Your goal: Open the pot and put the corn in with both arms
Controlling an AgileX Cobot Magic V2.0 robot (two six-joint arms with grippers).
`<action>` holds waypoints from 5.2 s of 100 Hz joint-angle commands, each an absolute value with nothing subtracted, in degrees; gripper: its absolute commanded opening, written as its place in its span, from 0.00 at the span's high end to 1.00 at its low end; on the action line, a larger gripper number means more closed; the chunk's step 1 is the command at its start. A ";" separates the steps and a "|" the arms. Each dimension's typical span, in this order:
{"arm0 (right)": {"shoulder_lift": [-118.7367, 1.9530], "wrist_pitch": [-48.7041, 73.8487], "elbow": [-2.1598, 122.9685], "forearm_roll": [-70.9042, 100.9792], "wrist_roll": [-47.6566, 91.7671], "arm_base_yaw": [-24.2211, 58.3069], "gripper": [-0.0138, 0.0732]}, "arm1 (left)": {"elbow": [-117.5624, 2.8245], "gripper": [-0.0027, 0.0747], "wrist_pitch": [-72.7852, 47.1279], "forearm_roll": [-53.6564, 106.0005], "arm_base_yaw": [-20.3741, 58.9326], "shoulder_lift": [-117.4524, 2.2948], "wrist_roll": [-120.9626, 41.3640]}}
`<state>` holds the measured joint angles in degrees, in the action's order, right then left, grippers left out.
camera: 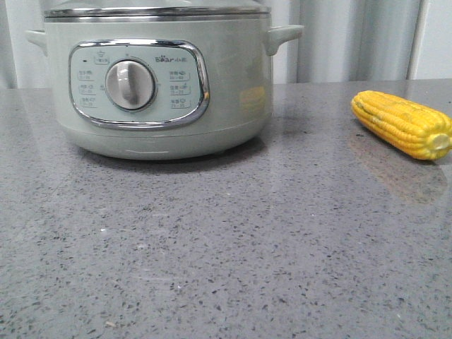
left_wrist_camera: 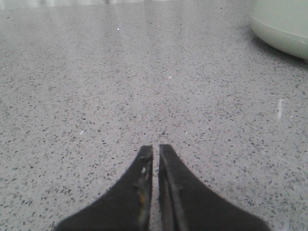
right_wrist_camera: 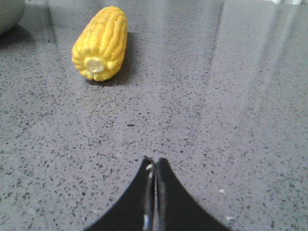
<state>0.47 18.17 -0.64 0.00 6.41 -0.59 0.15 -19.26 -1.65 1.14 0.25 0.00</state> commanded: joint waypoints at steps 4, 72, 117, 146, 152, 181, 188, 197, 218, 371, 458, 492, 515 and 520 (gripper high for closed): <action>1.70 17.77 -1.74 -0.50 6.36 -0.85 0.93 | 0.53 0.99 -17.35 -1.54 1.11 2.17 0.53; 1.70 17.77 -1.74 -0.50 6.36 -0.85 0.93 | 0.53 0.99 -17.35 -1.54 1.11 2.17 0.53; 1.70 -8.52 -1.74 -7.75 6.36 -0.85 0.93 | 0.53 0.99 -13.45 -1.37 1.11 2.17 0.00; 1.70 -6.87 -1.74 13.62 6.36 -0.85 0.93 | 0.53 0.99 -3.22 26.73 1.11 2.17 0.00; 1.70 -7.03 -1.74 18.44 6.36 -0.85 0.93 | 0.53 0.99 -1.91 28.61 1.11 2.17 0.00; 1.70 -5.11 3.95 34.19 6.36 -0.85 0.93 | -0.49 0.99 6.45 37.34 1.11 2.17 -0.40; 1.31 0.00 7.06 33.24 6.47 -0.85 0.93 | -1.68 0.99 4.51 34.32 1.11 2.04 -0.40; -0.14 6.77 11.49 29.85 6.67 -0.85 0.93 | -4.14 0.99 0.97 30.35 1.11 1.04 -0.40; -6.66 14.76 22.79 15.60 7.44 -0.85 0.93 | -12.48 0.99 -7.88 20.28 1.11 -3.46 -2.36; -27.40 18.42 40.16 12.87 11.94 -0.16 0.35 | -66.43 0.34 12.01 20.27 34.36 -81.39 -21.14; -27.40 18.47 40.16 12.95 11.94 -0.16 0.35 | -70.07 0.81 13.81 25.36 34.36 -87.24 -20.65; -27.40 18.47 40.16 12.95 11.94 1.24 0.35 | -74.48 0.81 11.55 25.36 28.93 -76.03 -21.77; -27.40 18.56 39.83 12.95 11.94 1.24 0.35 | -71.99 0.81 0.94 25.36 14.39 -68.01 -21.77; -27.40 18.41 39.57 12.95 11.94 1.24 0.35 | -70.11 0.81 0.94 25.36 11.07 -66.51 -21.77</action>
<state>-26.74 22.65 38.20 12.51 11.39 1.14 -70.26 -3.72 25.25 15.82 -71.04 -21.69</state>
